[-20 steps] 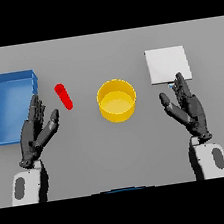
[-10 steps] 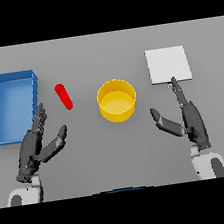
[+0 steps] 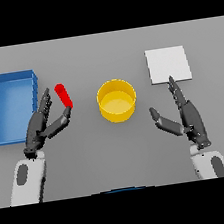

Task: Pick up the red beaker and tilt it to pour out 1 green nut into yellow bowl. Pick up the yellow bowl and place it on the metallic measuring scale.

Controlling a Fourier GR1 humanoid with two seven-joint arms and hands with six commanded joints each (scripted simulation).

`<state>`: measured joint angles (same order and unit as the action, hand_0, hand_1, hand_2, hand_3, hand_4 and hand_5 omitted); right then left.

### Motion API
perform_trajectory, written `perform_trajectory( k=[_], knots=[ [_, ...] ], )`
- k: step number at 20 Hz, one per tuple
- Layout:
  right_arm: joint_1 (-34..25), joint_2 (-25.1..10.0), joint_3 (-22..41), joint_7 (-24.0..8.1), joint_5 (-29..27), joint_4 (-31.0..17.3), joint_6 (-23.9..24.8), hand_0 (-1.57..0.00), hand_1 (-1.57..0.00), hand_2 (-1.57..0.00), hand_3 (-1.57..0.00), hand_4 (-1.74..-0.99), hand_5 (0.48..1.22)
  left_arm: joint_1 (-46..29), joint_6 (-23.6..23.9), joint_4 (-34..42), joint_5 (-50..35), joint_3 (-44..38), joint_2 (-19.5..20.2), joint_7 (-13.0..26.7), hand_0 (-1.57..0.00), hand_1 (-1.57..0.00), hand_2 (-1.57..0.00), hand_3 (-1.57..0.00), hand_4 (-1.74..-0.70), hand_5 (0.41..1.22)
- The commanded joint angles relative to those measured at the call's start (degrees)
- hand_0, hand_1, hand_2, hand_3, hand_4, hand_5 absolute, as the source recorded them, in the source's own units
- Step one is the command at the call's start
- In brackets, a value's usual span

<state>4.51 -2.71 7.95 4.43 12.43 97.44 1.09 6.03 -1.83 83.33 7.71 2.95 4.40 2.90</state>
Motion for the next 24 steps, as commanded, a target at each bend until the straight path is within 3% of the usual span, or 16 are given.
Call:
perform_trajectory(
  k=[1,4,15,21,22,24],
  knots=[
    [0.23,-0.24,-0.3,0.38,-0.26,-0.2,-0.14,0.0,0.0,0.0,0.0,-1.225,0.627,1.68,-0.12,-2.37,0.38,-0.01,-0.11,-0.36,0.0,0.0,0.0,0.0,-1.18,0.64],
    [0.64,-0.55,-0.5,1.5,-0.38,-0.24,-0.21,0.0,0.0,0.0,0.0,-1.227,0.625,4.81,-1.21,-6.4,-0.04,-0.99,0.67,-3.87,0.0,0.0,0.0,0.0,-1.18,0.637],
    [0.9,-0.52,-1.03,0.12,-1.16,1.08,-0.11,0.0,0.0,0.0,0.0,-1.24,0.639,16.56,2.69,-20.73,3.09,-2.71,-0.75,-4.62,0.0,0.0,0.0,0.0,-1.21,0.673],
    [1.52,-0.52,-0.78,-0.22,-1.05,1.96,-0.18,0.0,0.0,0.0,0.0,-1.246,0.646,21.18,3.04,-29.29,-0.33,-6.96,-2.37,-11.96,0.0,0.0,-0.01,0.0,-1.3,0.719],
    [1.07,-0.68,-1.19,-0.44,-1.24,1.21,-0.14,0.0,0.0,0.0,0.0,-1.244,0.644,21.24,3.19,-30.03,-0.54,-7.13,-2.98,-12.88,0.0,-0.01,-0.05,-0.04,-1.33,0.738],
    [1.02,-0.67,-1.1,-0.38,-1.24,1.16,-0.21,0.0,0.0,0.0,0.0,-1.24,0.645,22.25,3.99,-32.49,-0.92,-8.14,-3.63,-14.71,-0.21,-0.23,-0.29,-0.25,-1.4,0.787]
  ],
)
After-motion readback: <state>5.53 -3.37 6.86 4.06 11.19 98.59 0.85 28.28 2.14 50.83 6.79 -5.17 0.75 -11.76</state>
